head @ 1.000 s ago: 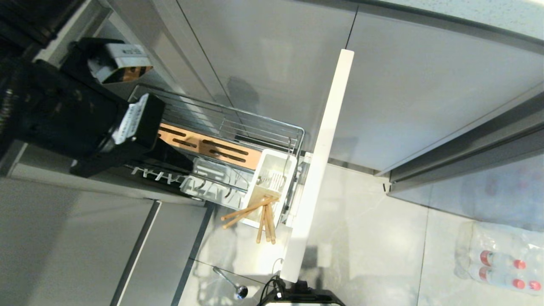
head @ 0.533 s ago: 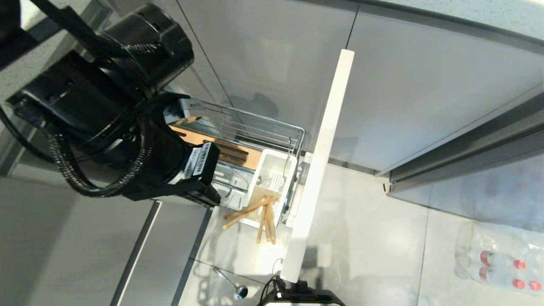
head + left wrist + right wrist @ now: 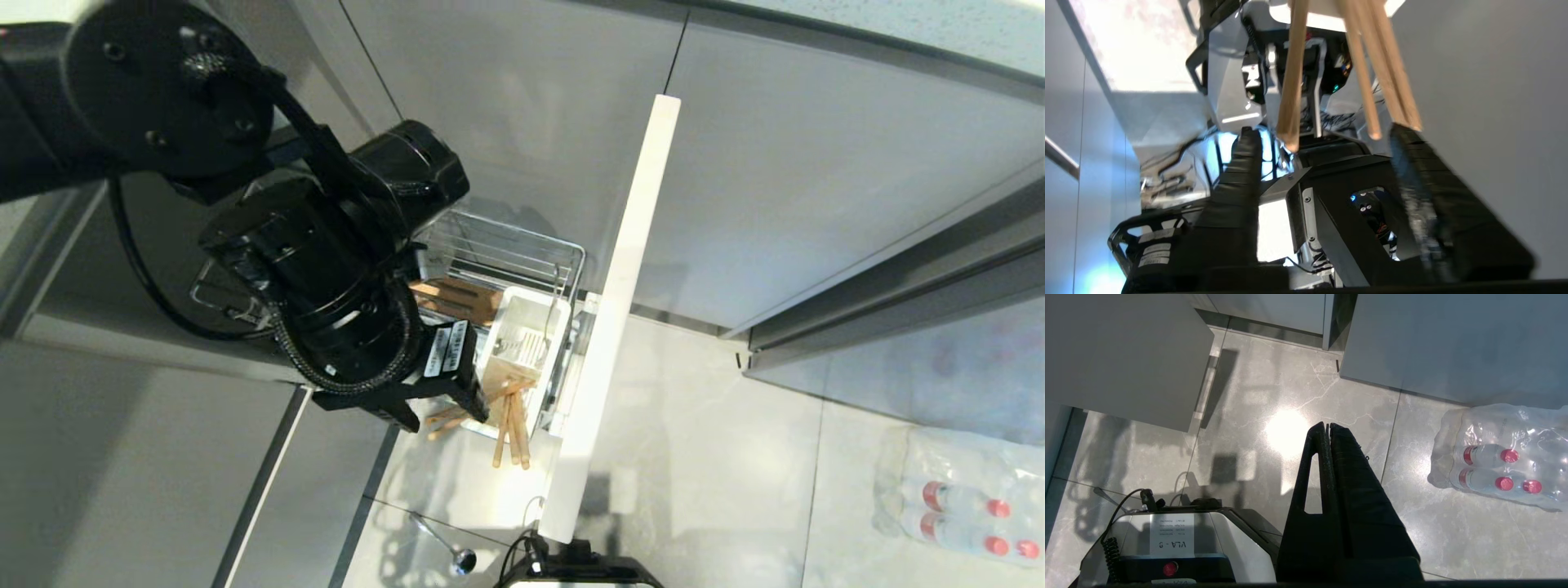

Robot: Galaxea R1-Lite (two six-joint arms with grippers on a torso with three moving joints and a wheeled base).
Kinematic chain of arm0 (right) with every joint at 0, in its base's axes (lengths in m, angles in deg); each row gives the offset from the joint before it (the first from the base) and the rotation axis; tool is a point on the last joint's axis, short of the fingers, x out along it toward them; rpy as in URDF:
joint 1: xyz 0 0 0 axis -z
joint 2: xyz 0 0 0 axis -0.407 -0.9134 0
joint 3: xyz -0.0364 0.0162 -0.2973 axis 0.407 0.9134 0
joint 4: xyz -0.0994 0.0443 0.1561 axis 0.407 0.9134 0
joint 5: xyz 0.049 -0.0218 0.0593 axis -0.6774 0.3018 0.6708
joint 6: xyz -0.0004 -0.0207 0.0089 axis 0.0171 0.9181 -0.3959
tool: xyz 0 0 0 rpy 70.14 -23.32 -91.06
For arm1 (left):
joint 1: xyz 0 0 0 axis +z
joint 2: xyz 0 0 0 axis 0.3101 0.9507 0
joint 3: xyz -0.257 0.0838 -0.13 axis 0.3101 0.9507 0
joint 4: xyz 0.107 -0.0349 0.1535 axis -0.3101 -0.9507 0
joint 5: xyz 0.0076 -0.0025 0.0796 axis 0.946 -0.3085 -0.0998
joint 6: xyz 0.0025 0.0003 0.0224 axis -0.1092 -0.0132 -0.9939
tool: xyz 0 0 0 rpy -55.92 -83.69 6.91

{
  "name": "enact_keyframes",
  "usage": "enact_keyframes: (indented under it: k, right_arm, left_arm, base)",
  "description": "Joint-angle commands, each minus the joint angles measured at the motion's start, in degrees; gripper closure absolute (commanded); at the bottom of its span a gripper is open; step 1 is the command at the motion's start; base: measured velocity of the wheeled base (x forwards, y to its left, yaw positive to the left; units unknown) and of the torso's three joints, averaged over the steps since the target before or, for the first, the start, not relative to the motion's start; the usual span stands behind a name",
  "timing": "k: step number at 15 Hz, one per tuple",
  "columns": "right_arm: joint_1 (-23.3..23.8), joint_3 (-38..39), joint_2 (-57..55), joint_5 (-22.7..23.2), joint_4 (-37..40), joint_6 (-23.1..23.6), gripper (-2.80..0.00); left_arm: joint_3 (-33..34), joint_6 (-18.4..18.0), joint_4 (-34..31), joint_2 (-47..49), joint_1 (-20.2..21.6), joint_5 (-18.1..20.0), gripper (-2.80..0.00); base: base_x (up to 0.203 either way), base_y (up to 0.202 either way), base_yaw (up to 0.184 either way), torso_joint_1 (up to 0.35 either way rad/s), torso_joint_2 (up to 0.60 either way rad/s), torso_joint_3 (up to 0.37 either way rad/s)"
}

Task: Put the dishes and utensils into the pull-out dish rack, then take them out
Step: Take the chopsticks out of the cupboard

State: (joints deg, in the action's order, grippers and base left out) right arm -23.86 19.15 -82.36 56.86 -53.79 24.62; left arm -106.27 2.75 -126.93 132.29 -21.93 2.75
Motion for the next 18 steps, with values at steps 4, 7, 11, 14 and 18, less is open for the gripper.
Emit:
enact_keyframes:
  k: [4, 7, 11, 14, 18]
  right_arm:
    - [0.0, 0.0, 0.0, 0.0, 0.0, 0.0, 0.00]
    - [0.0, 0.0, -0.1, 0.0, 0.0, 0.0, 0.00]
    - [0.0, 0.0, -0.1, 0.0, 0.0, 0.0, 0.00]
    - [0.0, 0.0, -0.1, 0.0, 0.0, 0.0, 0.00]
    - [0.0, 0.0, -0.1, 0.0, 0.0, 0.0, 0.00]
  left_arm:
    - [0.5, 0.0, -2.0, 3.7, 1.2, -0.3, -2.80]
    - [0.5, -0.6, -1.7, 4.6, 3.6, -0.3, -2.80]
    - [0.6, -1.1, -1.7, 7.6, 4.5, 0.0, -2.80]
    - [0.5, -1.1, -1.7, 9.1, 5.1, 0.0, -2.80]
    - [0.3, -1.1, -1.6, 10.0, 5.8, 0.0, -2.80]
  base:
    - [0.000, 0.000, 0.000, 0.000, 0.00, 0.000]
    - [0.000, 0.000, 0.000, 0.000, 0.00, 0.000]
    - [0.000, 0.000, 0.000, 0.000, 0.00, 0.000]
    - [0.000, 0.000, 0.000, 0.000, 0.00, 0.000]
    - [0.000, 0.000, 0.000, 0.000, 0.00, 0.000]
